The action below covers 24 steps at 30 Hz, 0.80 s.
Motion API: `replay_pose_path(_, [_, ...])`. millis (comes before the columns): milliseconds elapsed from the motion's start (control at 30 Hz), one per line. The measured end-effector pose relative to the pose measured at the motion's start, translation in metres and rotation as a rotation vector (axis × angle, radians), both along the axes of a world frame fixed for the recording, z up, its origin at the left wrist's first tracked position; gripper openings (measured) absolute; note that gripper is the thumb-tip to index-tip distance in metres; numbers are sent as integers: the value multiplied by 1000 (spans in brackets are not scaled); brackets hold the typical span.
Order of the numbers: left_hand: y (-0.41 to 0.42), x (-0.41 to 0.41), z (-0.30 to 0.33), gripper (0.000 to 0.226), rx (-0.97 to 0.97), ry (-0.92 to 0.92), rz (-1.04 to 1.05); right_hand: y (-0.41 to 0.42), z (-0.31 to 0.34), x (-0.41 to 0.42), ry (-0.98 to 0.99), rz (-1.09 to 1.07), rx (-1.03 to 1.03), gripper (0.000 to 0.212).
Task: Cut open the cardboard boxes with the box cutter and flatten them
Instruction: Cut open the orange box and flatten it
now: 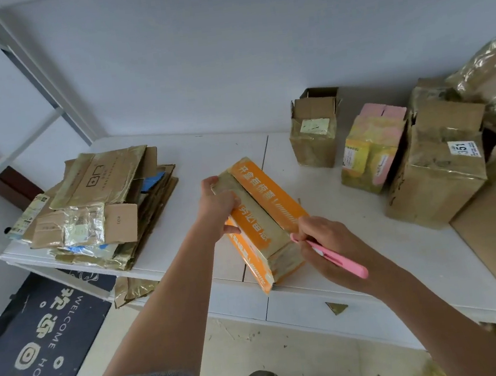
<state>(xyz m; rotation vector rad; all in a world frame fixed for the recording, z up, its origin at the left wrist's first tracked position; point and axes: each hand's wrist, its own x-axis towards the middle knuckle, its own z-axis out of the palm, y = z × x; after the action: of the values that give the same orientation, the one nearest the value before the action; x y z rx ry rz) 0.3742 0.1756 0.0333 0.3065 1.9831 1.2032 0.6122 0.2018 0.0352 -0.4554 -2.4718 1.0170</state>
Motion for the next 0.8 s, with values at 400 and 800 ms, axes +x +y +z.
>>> replay_pose_path(400, [1, 1, -11, 58, -89, 324, -99, -1, -16, 43, 345, -265, -380, 18])
replay_pose_path(800, [-2, 2, -30, 52, -204, 893, -505, -31, -54, 6, 805, -705, -841, 9])
